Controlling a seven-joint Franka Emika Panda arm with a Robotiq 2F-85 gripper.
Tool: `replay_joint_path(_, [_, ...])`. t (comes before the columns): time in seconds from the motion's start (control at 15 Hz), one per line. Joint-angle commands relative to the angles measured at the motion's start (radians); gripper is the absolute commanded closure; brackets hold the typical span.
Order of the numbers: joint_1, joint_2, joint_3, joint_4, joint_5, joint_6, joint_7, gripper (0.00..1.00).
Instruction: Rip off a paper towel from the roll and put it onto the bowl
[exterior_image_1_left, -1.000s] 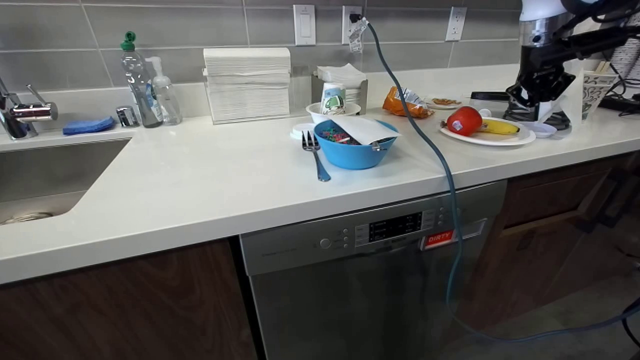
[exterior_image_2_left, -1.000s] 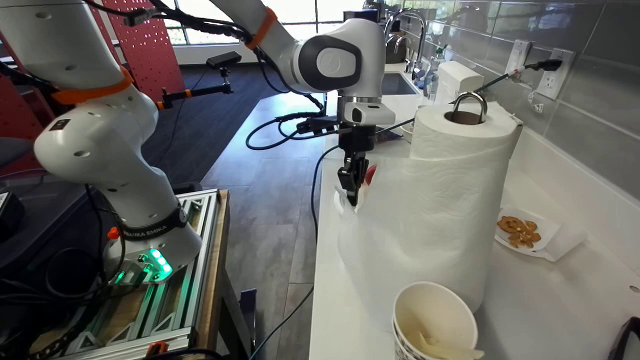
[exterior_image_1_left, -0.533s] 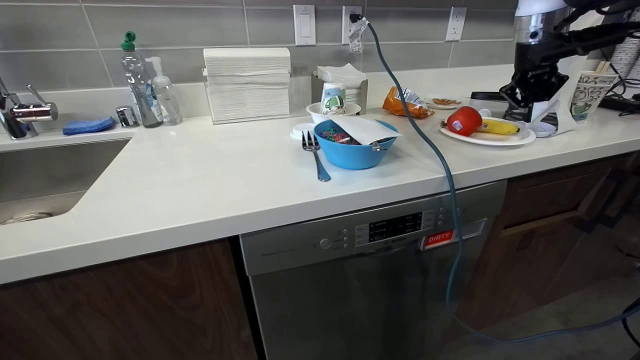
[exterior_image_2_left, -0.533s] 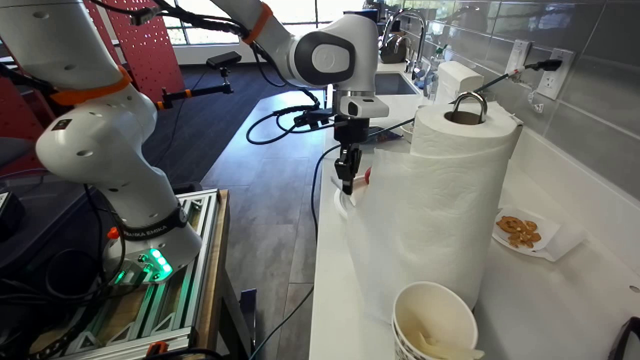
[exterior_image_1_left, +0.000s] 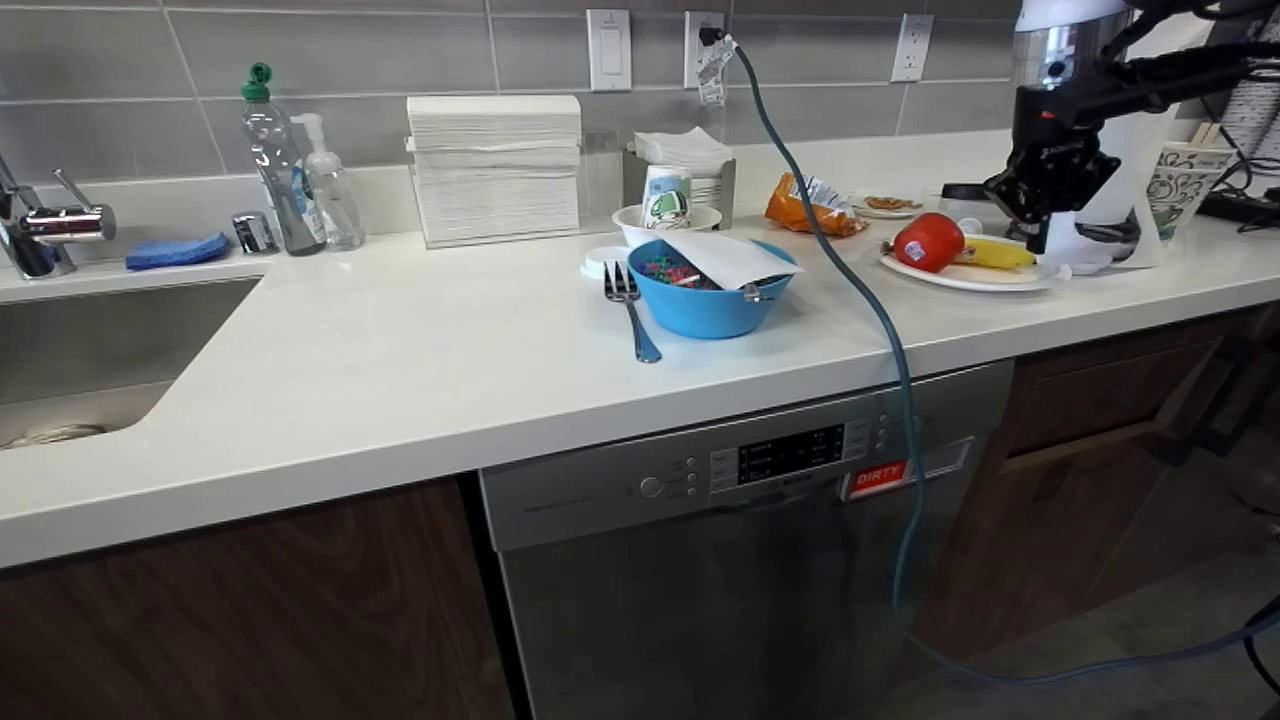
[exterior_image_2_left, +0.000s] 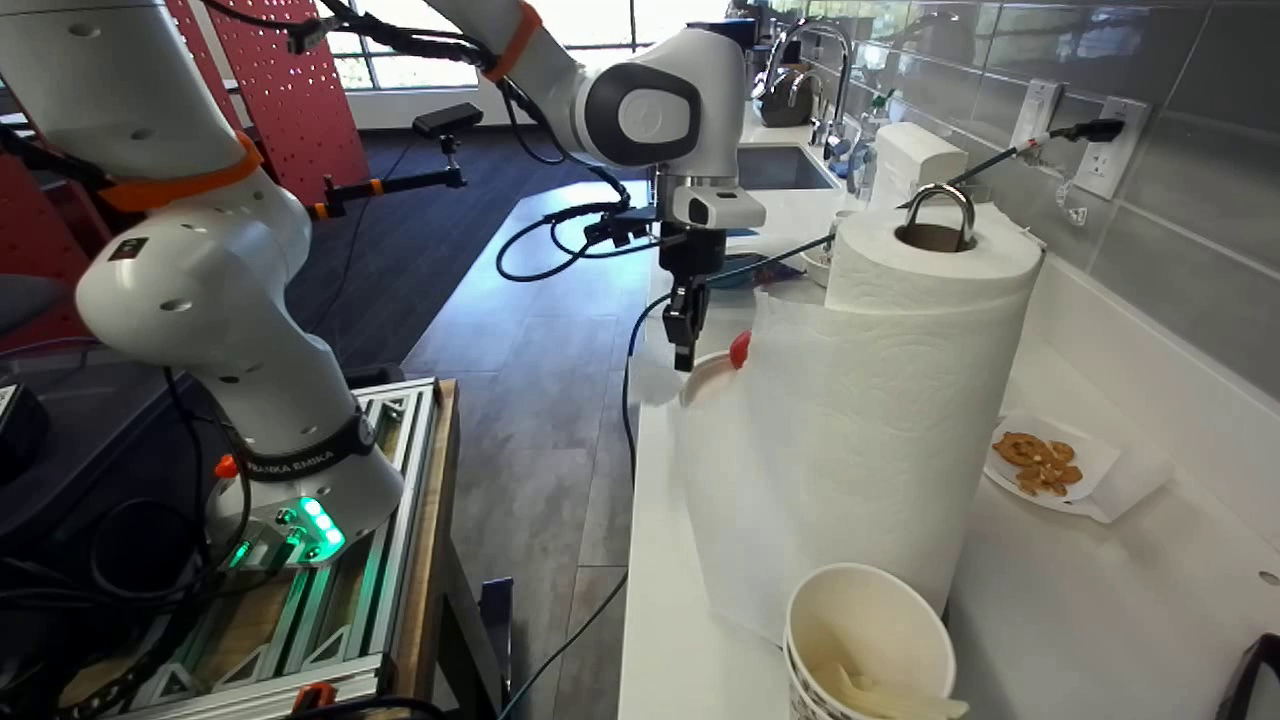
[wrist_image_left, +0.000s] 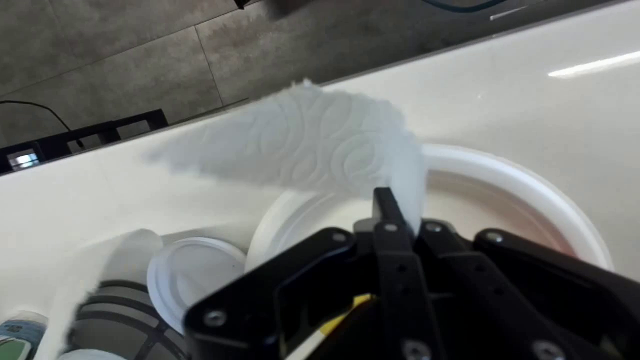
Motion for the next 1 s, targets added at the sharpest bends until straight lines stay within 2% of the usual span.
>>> replay_joint_path(0.0, [0.022,-0.02,0.016,-0.024,0.058,0.013,-0.033,1.0])
replay_joint_path(0.2, [0.037,-0.02,0.033,-0.019,0.07,0.019,-0.028,1.0])
replay_joint_path(0.33, [0.048,-0.03,0.048,-0.002,0.065,0.005,0.019,1.0])
replay_joint_path(0.53, [0.075,-0.08,0.08,0.041,0.136,-0.015,0.077,1.0])
replay_joint_path(0.73, [0.102,-0.132,0.125,0.098,0.192,-0.008,0.164,1.0])
replay_joint_path(0.93, [0.102,-0.134,0.183,0.158,0.142,0.06,0.329,1.0])
